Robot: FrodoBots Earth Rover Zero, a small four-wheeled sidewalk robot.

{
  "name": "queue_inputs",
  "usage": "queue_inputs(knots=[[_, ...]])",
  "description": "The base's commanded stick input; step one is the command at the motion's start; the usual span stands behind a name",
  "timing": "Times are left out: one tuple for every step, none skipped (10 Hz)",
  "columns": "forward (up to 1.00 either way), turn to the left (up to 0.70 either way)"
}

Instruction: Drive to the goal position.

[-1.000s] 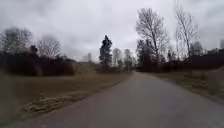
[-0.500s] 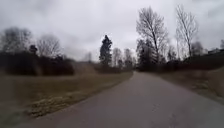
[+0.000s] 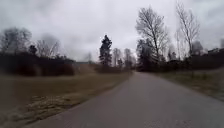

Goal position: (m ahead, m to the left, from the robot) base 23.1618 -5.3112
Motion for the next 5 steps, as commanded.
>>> queue_inputs(knots=[[0.45, -0.27], [0.45, -0.27], [0.45, -0.27], [0.45, -0.27], [0.45, -0.27]])
